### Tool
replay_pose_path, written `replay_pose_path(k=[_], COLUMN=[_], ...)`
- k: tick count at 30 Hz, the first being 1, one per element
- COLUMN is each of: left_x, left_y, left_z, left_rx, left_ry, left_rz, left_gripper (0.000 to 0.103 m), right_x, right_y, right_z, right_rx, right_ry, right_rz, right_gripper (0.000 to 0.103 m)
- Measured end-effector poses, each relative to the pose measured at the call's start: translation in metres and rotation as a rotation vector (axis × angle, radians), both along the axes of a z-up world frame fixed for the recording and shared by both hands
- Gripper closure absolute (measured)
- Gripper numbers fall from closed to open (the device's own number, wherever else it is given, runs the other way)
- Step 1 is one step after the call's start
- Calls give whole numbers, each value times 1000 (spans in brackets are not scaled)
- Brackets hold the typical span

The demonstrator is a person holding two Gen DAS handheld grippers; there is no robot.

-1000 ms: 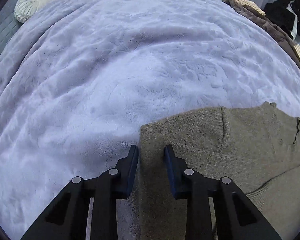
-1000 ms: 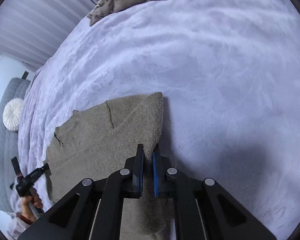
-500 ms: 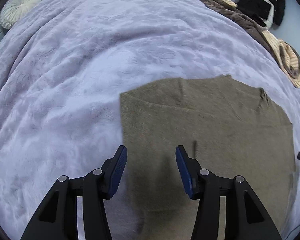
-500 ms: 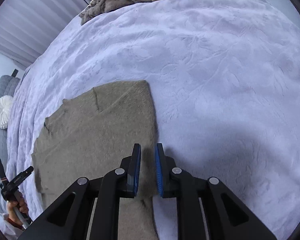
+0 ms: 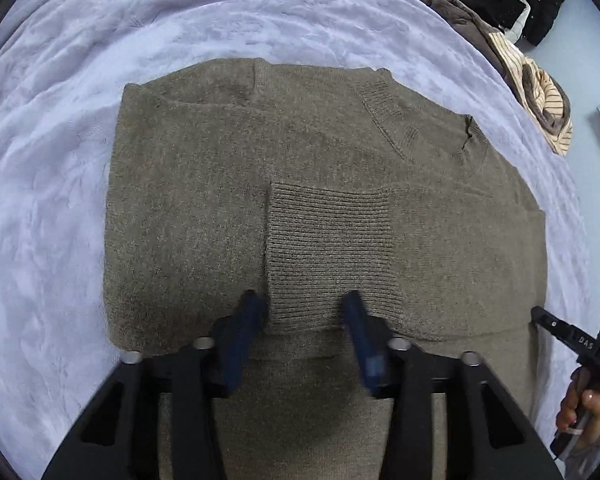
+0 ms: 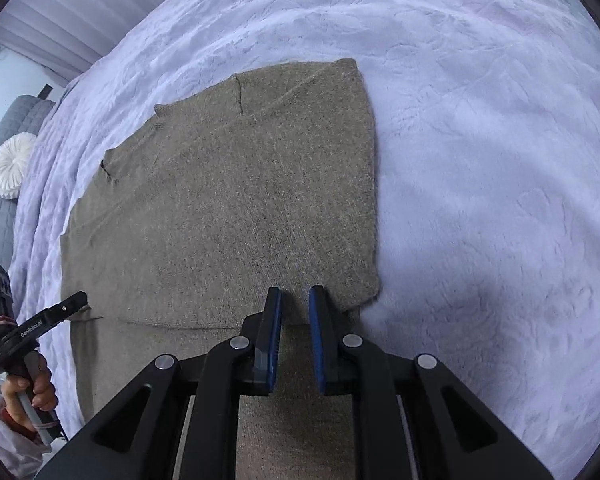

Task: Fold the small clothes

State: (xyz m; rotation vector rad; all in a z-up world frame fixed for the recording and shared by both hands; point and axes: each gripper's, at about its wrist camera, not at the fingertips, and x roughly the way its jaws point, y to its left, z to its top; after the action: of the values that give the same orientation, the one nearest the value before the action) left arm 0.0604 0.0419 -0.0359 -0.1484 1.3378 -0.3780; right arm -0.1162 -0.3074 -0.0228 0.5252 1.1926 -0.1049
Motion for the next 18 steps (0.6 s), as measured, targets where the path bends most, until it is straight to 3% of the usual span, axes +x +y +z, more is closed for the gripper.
replay_pose_path(k=[6,10,12,18], left_x=[-10,-11,-11,-17], left_y=[0,10,14,17], left_z=[21,-6,-4,9], left_rx=[-15,0,-16,95], left_ry=[-56,-3,-8,-32], left_rz=[-35,-12,7,30], left_gripper=[91,90,90,90], right_x=[-4,-9,-12,-18], right_y=[2,-1,0,1], right_z=[8,-5,-9,-3], right_rx=[-37,-23,-30,-33], right_ry=[3,36,36,33], right_rz=[22,15,16,5], right_gripper=[89,91,91,91])
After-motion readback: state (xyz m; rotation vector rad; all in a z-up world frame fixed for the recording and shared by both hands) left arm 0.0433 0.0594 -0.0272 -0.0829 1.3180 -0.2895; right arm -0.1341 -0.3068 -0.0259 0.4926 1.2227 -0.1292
